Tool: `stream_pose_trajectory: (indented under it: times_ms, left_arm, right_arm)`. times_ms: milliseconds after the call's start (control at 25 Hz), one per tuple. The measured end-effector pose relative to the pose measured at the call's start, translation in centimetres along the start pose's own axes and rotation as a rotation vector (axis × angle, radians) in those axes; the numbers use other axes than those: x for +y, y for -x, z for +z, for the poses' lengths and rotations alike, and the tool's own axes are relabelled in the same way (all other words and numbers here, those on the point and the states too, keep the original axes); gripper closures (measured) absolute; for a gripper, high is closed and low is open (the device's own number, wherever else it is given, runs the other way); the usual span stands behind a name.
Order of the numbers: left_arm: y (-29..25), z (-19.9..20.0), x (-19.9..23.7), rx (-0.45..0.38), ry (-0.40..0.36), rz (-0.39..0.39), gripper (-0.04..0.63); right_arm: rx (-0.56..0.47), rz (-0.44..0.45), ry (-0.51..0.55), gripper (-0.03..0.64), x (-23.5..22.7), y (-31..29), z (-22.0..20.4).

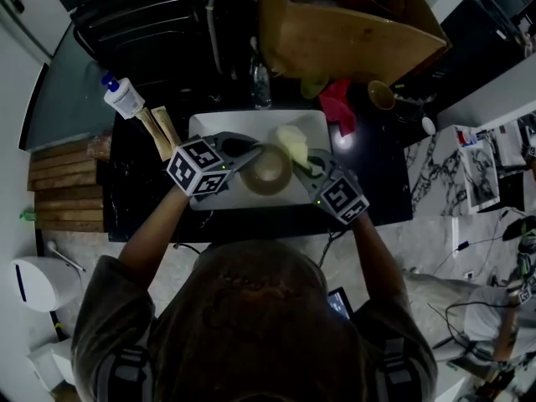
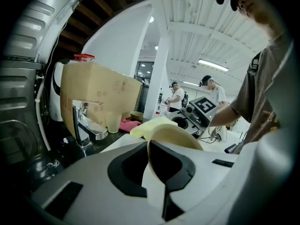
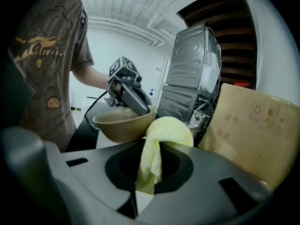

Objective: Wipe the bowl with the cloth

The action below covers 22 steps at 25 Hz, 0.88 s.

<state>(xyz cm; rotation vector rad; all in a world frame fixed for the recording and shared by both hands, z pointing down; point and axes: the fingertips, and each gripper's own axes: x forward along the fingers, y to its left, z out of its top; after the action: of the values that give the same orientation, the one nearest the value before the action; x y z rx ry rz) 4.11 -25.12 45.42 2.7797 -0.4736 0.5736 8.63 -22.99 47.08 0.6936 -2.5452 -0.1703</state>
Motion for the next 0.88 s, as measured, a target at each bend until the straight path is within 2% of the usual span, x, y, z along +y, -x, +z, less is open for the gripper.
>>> stream_pose_trajectory:
  times_ms: [200,400,880]
  left_arm:
    - [-0.8,-0.3,0.0,0.062,-0.044,-0.029,0.568]
    - [-1.3,-0.4,0.4,0.09,-0.06,-0.029,0.566]
    - [-0.7,0.2,3.1,0.049,-0.019,0.077,0.563]
  right_arm:
    - [0.018,0.025,0.041,0.595,0.2,-0.2,0.0]
    - [0.044,0.047,0.078,0.595,0.3,-0.5,-0.5]
    - [0.005,0.057,0.021,0.595,-0.1,-0.7,0.5]
